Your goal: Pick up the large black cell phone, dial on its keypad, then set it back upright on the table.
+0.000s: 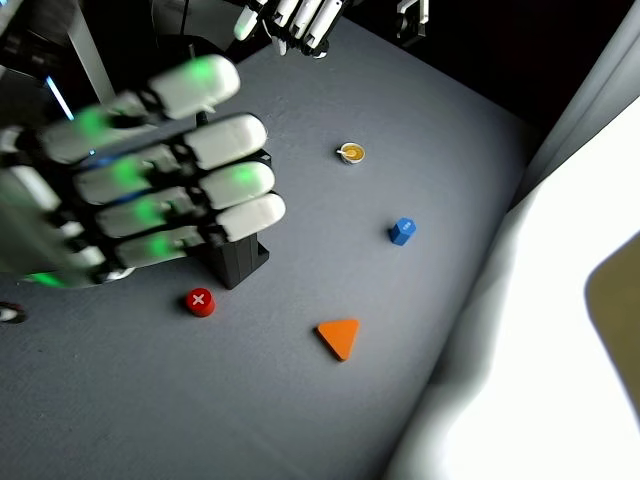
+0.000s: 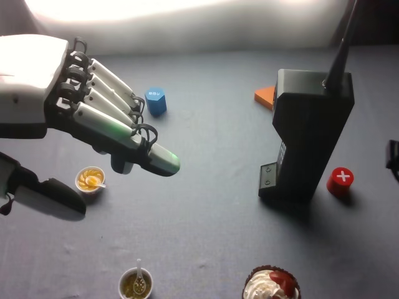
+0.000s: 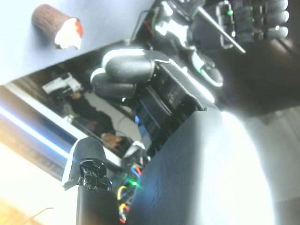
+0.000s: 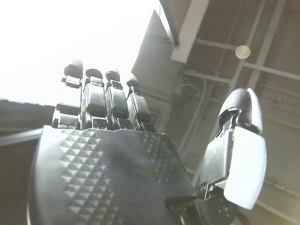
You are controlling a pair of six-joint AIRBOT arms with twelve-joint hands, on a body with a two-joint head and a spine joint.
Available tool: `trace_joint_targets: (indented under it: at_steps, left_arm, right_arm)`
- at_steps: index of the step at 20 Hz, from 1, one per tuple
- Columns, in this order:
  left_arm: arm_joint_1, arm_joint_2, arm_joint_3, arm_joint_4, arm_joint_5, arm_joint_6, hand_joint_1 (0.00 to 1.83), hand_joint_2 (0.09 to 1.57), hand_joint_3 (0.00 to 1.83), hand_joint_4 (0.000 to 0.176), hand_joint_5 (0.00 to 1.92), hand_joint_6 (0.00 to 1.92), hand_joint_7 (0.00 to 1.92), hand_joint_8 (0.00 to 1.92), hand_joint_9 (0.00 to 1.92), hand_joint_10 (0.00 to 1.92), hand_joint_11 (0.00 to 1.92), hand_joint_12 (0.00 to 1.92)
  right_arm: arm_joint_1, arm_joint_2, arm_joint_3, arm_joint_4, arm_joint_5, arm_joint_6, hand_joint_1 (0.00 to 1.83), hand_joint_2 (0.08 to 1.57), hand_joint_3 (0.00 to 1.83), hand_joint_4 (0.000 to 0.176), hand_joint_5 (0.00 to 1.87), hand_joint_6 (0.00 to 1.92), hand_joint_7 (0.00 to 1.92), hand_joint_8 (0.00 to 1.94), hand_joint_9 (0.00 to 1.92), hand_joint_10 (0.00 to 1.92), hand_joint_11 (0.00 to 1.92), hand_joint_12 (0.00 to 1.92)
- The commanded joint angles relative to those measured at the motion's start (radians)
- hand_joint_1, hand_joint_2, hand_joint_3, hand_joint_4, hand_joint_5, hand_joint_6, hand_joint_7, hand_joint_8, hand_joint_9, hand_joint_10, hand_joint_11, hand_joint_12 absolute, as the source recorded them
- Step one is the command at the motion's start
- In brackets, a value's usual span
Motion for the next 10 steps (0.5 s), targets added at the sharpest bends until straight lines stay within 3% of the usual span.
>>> trace_joint_targets:
  at_steps: [1, 5, 6, 8, 10]
  left_arm:
    - [-0.027, 0.012, -0.001, -0.098, -0.055, -0.002, 0.43, 1.32, 0.0, 0.0, 0.49, 0.0, 0.73, 1.05, 0.85, 1.52, 0.82, 1.74]
    - [-0.027, 0.019, -0.001, -0.098, -0.055, -0.002, 0.38, 1.34, 0.0, 0.0, 0.43, 0.0, 0.67, 1.05, 0.79, 1.54, 0.78, 1.76]
    - [-0.027, 0.019, -0.001, -0.098, -0.054, -0.001, 0.37, 1.34, 0.0, 0.0, 0.43, 0.0, 0.66, 1.05, 0.77, 1.56, 0.76, 1.8]
    - [-0.027, 0.019, -0.001, -0.098, -0.055, -0.001, 0.37, 1.33, 0.0, 0.0, 0.42, 0.0, 0.67, 1.01, 0.75, 1.58, 0.75, 1.79]
    - [-0.027, 0.021, -0.001, -0.1, -0.055, -0.001, 0.44, 1.31, 0.0, 0.0, 0.42, 0.0, 0.69, 1.01, 0.78, 1.53, 0.78, 1.77]
  right_arm:
    - [-0.001, 0.028, -0.005, -0.005, 0.109, -0.001, 0.31, 0.9, 0.01, 0.005, 0.03, 0.0, 0.05, 0.0, 0.05, 0.0, 0.0, 0.2]
    - [-0.002, 0.107, -0.039, -0.008, 0.129, -0.012, 0.32, 0.91, 0.0, 0.031, 0.04, 0.0, 0.03, 0.0, 0.04, 0.0, 0.0, 0.19]
    - [-0.007, 0.125, -0.052, -0.008, 0.14, -0.014, 0.35, 0.91, 0.0, 0.02, 0.04, 0.0, 0.04, 0.0, 0.04, 0.0, 0.0, 0.19]
    - [-0.019, 0.159, -0.078, -0.006, 0.143, -0.022, 0.37, 0.91, 0.0, 0.022, 0.08, 0.0, 0.08, 0.0, 0.07, 0.0, 0.0, 0.3]
    - [-0.031, 0.186, -0.102, 0.017, 0.143, -0.023, 0.39, 0.92, 0.0, 0.0, 0.09, 0.01, 0.1, 0.01, 0.08, 0.01, 0.0, 0.32]
